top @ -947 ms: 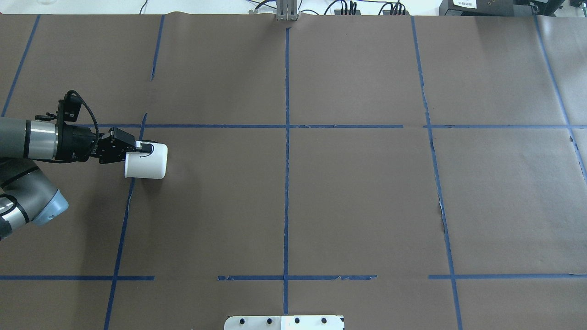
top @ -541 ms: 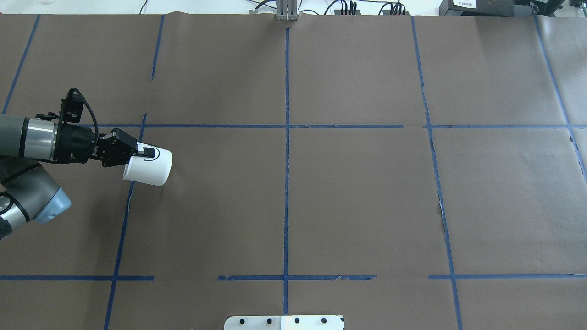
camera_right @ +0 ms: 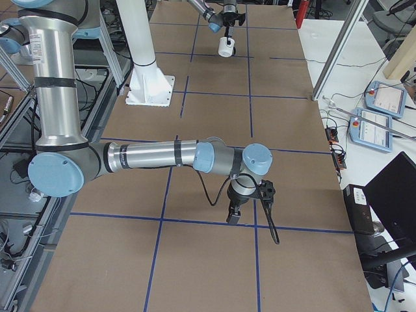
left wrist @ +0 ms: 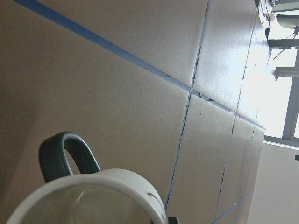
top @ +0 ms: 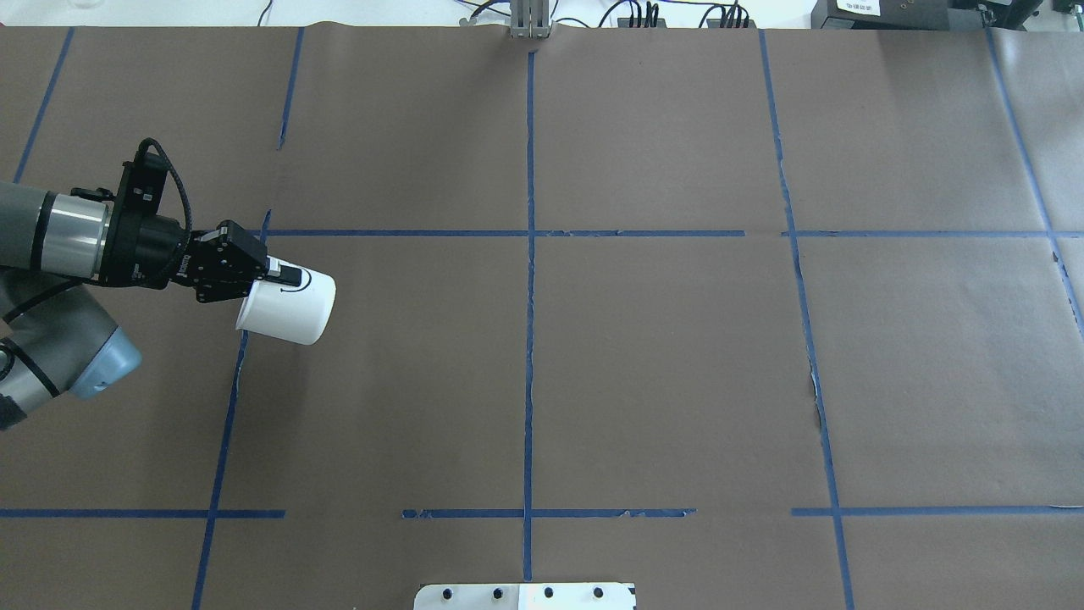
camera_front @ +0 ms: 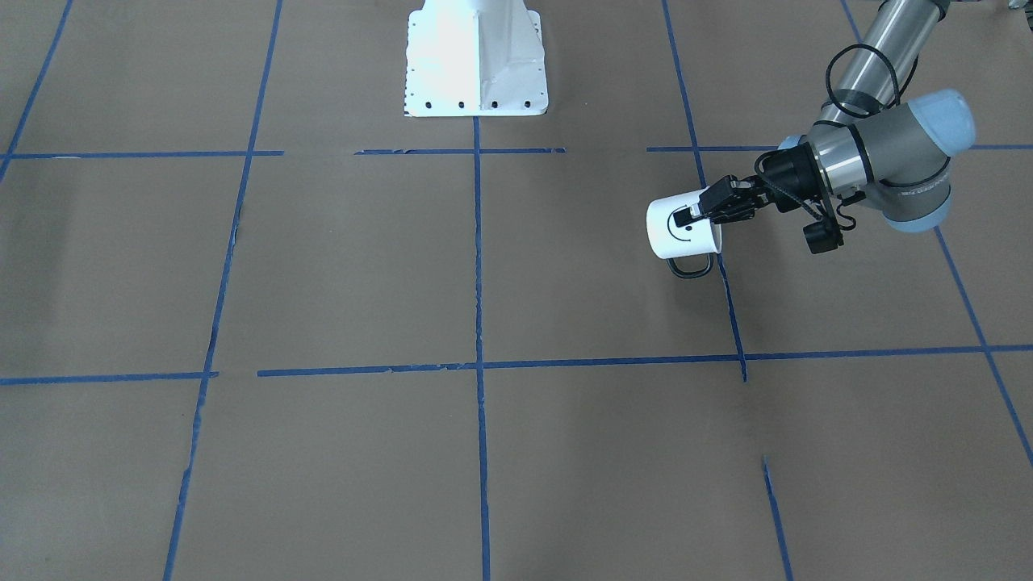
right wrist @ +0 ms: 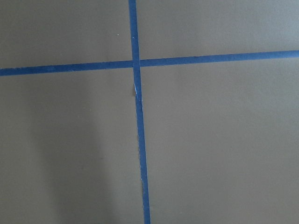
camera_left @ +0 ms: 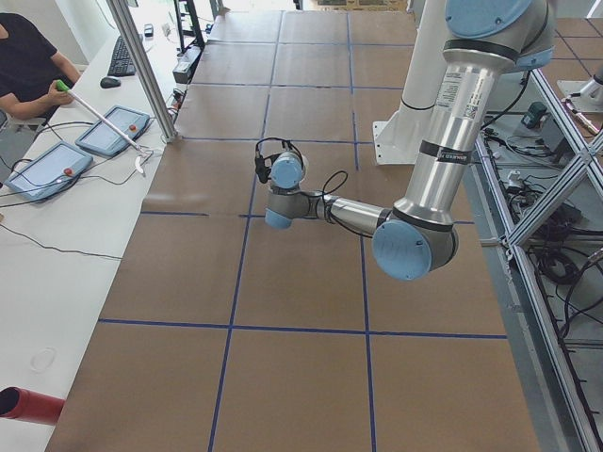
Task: Flip mug
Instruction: 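Lift the mug with the left gripper and carry it toward the table center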
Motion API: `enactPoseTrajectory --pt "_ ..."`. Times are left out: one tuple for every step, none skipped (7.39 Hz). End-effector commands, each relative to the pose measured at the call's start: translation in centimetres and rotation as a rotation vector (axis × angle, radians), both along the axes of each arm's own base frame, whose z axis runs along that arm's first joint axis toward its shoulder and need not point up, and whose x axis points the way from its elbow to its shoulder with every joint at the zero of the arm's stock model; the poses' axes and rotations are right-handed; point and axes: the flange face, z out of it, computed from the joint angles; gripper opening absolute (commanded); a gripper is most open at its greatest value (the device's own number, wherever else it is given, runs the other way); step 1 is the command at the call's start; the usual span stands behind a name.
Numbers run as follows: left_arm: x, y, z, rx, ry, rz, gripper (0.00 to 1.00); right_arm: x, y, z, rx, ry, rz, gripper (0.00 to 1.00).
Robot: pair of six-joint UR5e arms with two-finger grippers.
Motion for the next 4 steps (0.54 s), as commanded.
enactPoseTrajectory --pt "-0.4 -2.4 -5.2 -0.035 -0.036 -0.036 0.0 0.0 0.0 0.0 0.0 0.0 0.0 1.0" --pt "-0.1 -3.1 -8.0 -0.011 -0.058 -0.062 0.0 0.0 0.0 0.0 0.0 0.0 0.0 1.0" --pt "0.4 -3.6 -10.3 0.011 -0.089 -0.145 0.0 0.0 0.0 0.0 0.0 0.0 0.0 1.0" --pt "1.9 -3.6 -13.8 0.039 -0.154 -0.18 0.0 0.0 0.0 0.0 0.0 0.0 0.0 1.0"
